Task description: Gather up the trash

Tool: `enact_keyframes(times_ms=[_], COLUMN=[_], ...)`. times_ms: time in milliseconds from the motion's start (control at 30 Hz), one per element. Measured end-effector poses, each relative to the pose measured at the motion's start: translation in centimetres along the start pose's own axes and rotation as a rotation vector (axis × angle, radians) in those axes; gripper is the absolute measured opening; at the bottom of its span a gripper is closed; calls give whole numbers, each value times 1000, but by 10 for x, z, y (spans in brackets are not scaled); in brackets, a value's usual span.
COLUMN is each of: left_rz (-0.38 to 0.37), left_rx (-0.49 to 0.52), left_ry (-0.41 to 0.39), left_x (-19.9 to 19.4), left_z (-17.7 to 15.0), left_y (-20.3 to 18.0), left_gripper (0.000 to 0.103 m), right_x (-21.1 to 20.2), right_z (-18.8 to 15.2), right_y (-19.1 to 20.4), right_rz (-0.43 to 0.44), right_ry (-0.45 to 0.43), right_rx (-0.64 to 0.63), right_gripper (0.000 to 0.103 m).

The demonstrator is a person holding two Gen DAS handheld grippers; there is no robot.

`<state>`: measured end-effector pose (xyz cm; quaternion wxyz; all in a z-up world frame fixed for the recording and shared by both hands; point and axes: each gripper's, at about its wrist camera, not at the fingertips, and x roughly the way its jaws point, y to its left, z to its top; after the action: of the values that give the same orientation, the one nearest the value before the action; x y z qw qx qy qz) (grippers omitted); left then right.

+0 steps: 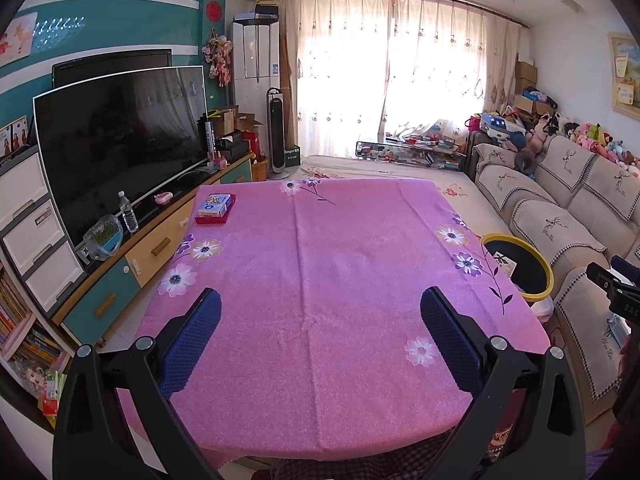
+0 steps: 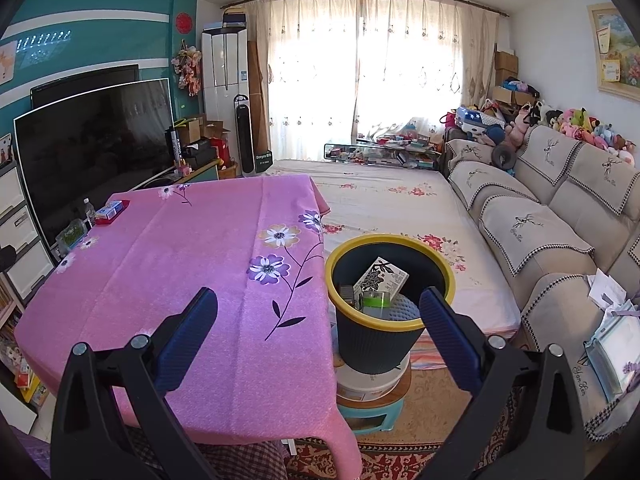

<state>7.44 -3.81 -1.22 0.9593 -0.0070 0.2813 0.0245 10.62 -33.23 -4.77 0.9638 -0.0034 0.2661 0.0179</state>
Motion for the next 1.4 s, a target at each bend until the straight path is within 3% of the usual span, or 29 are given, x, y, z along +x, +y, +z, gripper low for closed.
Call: enact_keyframes(times_ms=[1400], left_rz=[4], left_rx=[10], left_ry=[14], left_x=[8], left_z=[-6], left_y=[-2], left_gripper=[98], right_x=[5], right_z=[-5], right_y=[4], right_rz=[9], right_ry=[11], right_rx=[5], right_gripper=[96])
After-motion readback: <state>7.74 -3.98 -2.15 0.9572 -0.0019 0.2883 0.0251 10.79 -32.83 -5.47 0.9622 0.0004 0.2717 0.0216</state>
